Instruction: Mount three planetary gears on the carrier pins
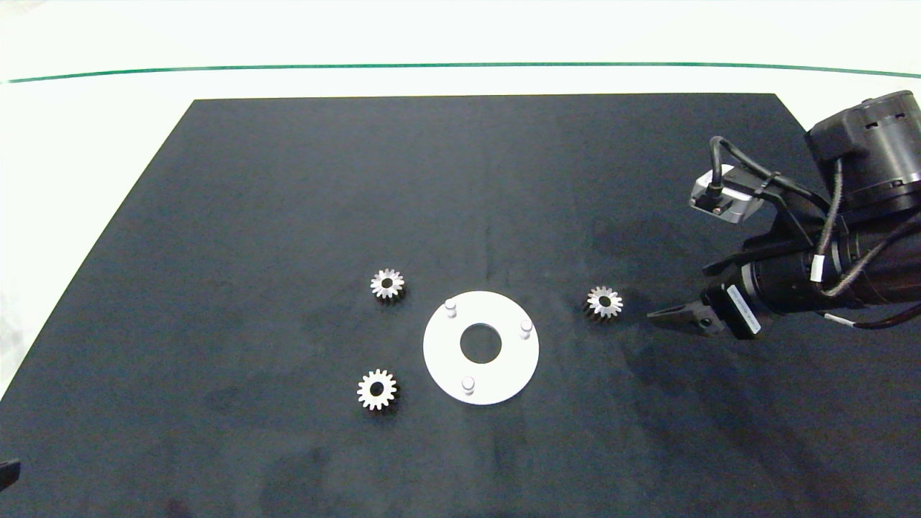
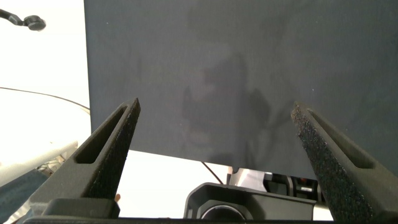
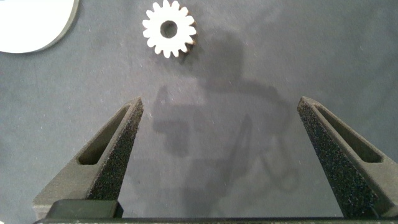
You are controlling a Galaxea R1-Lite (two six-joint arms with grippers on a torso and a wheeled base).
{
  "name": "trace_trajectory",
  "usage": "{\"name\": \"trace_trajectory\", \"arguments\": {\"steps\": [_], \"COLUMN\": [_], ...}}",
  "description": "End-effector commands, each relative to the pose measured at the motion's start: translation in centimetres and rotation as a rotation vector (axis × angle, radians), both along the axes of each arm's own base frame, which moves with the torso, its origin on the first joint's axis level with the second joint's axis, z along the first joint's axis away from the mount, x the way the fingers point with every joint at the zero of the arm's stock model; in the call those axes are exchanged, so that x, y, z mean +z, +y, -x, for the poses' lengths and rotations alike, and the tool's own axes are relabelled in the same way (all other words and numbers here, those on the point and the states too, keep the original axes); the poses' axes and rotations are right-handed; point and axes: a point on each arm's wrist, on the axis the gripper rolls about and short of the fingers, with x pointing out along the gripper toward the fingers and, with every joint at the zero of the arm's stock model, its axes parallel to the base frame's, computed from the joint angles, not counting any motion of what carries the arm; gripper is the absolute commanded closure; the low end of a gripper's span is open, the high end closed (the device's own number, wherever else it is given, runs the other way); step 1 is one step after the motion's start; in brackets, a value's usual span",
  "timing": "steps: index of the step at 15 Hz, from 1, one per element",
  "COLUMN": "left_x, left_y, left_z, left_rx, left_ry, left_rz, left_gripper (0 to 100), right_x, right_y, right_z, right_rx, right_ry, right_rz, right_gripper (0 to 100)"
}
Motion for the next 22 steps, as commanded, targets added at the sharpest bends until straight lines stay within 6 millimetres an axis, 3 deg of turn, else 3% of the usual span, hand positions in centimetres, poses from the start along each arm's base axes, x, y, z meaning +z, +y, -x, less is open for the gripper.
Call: {"name": "trace_trajectory", "arguments": {"steps": [1,8,17,22], "left_x": [-0.1,-0.1,-0.1,-0.1], "left_y": [0.0,-0.1,-0.5,-0.5], "left_z": [0.1,0.6,1.7,1.7], "left_rx": [0.001,0.003,0.009,0.011], "left_ry": [0.002,-0.008,-0.037,-0.037], "left_rz": [0.0,0.001,0.004,0.007], "left_gripper": [0,0,0,0], "right_x": [-0.4,-0.6,-1.6,-1.9], "right_y": [0.7,3.7,5.1,5.8], "right_z": [-1.4,-1.7,-4.7,-4.5], "right_rx": [0.008,0.074,0.062,0.067], "right_ry": [0.014,0.023,0.032,0.034], "right_rz": [0.009,0.04,0.057,0.077], "right_gripper": [0,0,0,0]}}
